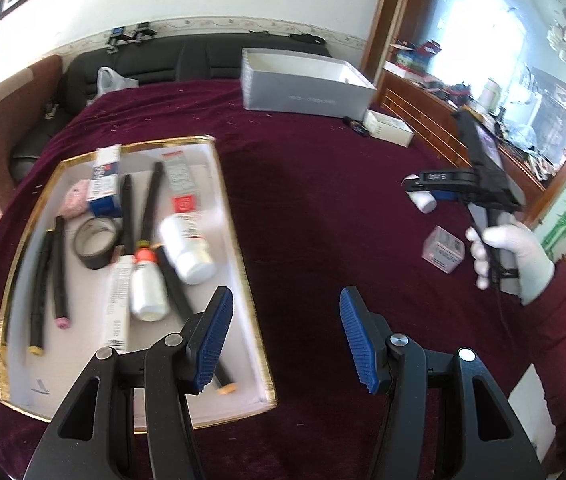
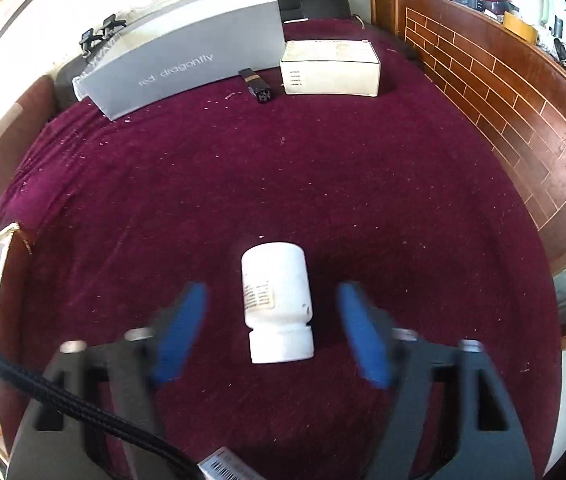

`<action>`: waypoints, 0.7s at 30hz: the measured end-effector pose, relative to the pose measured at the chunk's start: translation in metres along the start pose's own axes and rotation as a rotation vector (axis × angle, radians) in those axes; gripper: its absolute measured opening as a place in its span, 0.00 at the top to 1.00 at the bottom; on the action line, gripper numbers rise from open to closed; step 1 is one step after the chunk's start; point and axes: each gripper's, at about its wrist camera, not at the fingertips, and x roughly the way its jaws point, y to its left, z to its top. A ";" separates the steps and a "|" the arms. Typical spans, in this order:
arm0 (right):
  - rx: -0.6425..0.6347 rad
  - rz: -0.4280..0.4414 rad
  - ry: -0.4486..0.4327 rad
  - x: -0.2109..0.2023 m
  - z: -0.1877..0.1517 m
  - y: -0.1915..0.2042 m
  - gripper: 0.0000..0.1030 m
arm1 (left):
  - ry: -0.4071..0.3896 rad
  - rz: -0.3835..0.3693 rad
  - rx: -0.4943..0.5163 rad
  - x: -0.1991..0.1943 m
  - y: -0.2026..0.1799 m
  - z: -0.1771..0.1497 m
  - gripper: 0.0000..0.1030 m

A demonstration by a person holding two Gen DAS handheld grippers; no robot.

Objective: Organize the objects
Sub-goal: 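Grasp the white pill bottle with the right tool while the left tool grasps the medicine box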

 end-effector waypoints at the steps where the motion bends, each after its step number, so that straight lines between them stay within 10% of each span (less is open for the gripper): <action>1: 0.004 0.001 0.022 0.004 0.000 -0.001 0.70 | 0.009 -0.018 0.007 0.003 -0.006 0.001 0.51; 21: 0.134 0.132 0.042 -0.034 -0.057 -0.082 0.70 | 0.044 -0.221 0.332 0.114 -0.162 0.044 0.44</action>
